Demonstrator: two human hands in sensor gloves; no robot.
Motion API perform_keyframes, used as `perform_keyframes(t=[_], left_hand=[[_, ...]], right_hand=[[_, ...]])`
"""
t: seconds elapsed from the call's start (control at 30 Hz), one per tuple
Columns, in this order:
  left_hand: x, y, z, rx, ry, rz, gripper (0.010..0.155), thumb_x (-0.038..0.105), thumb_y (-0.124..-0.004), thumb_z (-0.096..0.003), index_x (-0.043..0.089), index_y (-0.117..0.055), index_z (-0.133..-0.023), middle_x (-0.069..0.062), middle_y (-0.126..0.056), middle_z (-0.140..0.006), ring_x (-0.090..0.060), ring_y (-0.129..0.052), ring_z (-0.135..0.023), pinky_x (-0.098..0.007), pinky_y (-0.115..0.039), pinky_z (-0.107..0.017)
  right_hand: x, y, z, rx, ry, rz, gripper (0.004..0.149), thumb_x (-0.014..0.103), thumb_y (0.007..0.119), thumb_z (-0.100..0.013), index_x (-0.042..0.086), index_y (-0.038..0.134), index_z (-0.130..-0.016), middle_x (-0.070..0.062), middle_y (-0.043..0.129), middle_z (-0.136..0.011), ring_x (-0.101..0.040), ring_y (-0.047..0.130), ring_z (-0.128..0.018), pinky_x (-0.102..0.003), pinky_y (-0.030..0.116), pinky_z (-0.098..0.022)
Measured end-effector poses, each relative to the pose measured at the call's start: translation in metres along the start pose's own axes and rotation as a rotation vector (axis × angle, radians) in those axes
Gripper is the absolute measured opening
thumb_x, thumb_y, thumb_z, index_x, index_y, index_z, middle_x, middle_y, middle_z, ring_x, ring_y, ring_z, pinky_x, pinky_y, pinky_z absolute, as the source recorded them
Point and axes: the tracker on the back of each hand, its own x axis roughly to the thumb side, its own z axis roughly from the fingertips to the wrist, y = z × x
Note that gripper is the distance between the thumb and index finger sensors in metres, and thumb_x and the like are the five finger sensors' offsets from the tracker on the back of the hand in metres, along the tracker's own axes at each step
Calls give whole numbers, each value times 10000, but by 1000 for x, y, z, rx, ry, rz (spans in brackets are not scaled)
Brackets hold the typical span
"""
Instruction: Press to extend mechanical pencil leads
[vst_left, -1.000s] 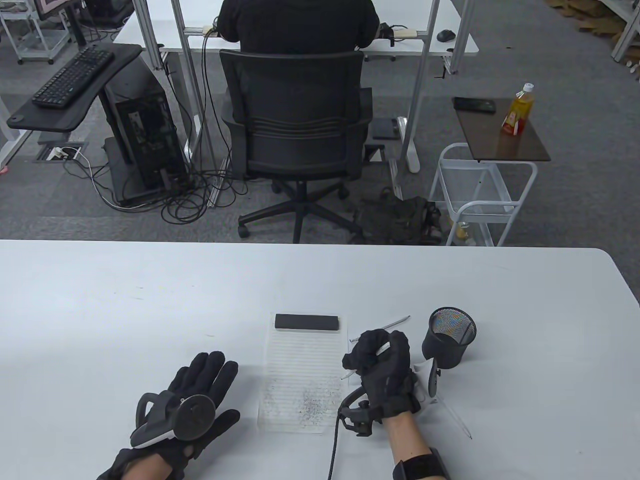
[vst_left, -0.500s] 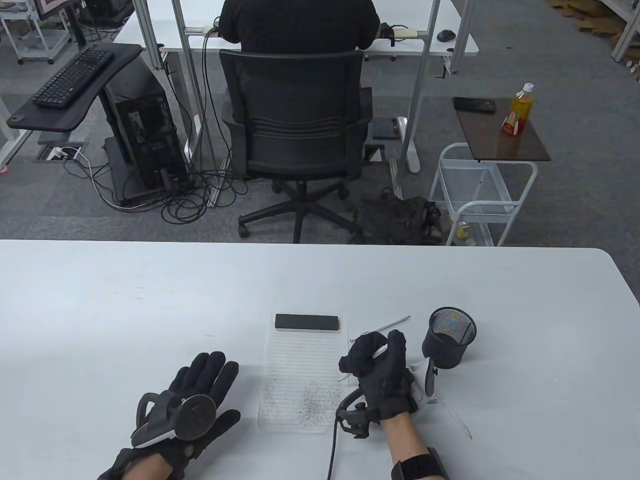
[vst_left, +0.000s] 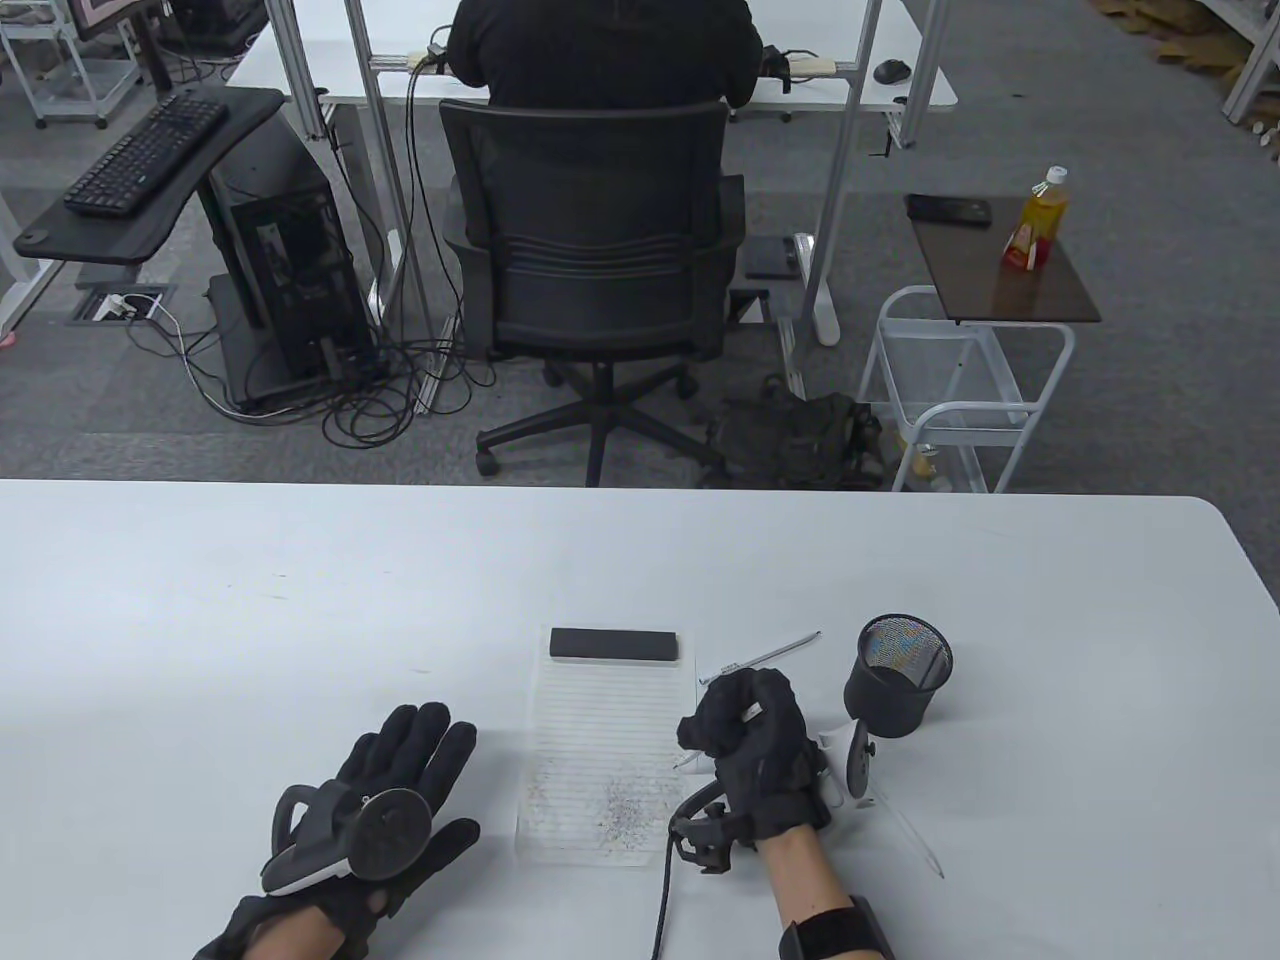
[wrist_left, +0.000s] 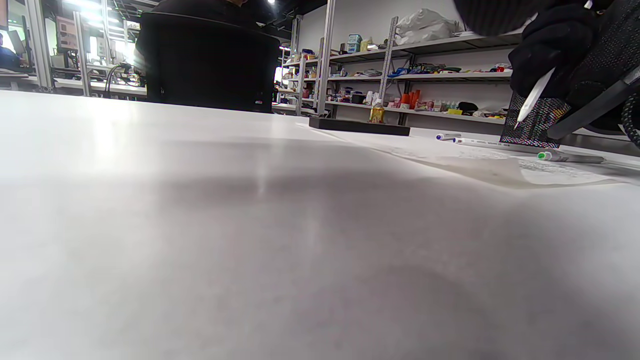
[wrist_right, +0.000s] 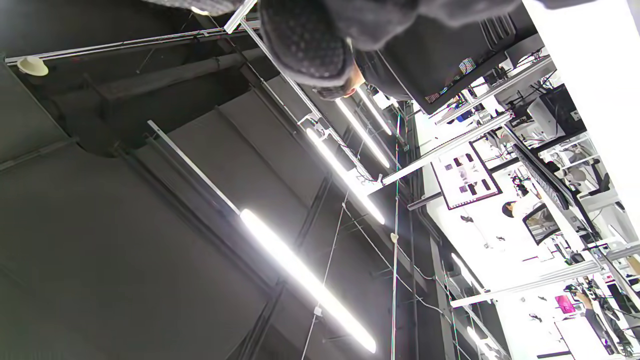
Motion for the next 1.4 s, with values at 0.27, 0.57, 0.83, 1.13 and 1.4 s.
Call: perform_keyframes(t=[0.27,0.57,0.83,1.13,1.4], left_hand=[[0,0,0,2,1,2,874,632,-659,-451,251,-293,-1146,-124,-269,-1204,-457,-343,-1115,-638,-427,-766],[-1,0,0,2,0,1,873,632,-659,-449,252,-294,-1145,-123,-270,-1204,-457,-342,-1116,-637,-428,-766],[0,0,0,0,1,4,875,632,-661,-449,251,-294,-1146,-125,-271,-1204,-458,-344,-1115,-638,-429,-765],[-1,0,0,0,0,1,874,631,-660,-450,250,-294,-1146,-125,-270,-1204,-458,-342,-1115,-638,-427,-765],[0,-1,0,-1,1,2,873,631,-660,-451,249,-294,-1146,-124,-271,-1204,-457,-344,-1115,-638,-428,-765]], right_hand=[[-4,0,1,9,14,20,550,502,596,-608,63,927,-625,-76,880,-386,-346,865,-292,-614,790,-359],[-5,1,2,6,22,60,630,598,590,-591,68,929,-627,-69,881,-387,-335,866,-290,-603,794,-355],[-4,0,3,-34,-9,146,539,488,607,-592,64,940,-591,-71,883,-352,-336,867,-255,-604,803,-325],[-6,2,3,-12,7,156,535,477,608,-593,58,939,-595,-75,883,-355,-339,865,-258,-608,798,-327],[-7,3,3,-5,11,165,535,476,610,-593,55,939,-598,-78,883,-358,-342,864,-259,-610,796,-330]])
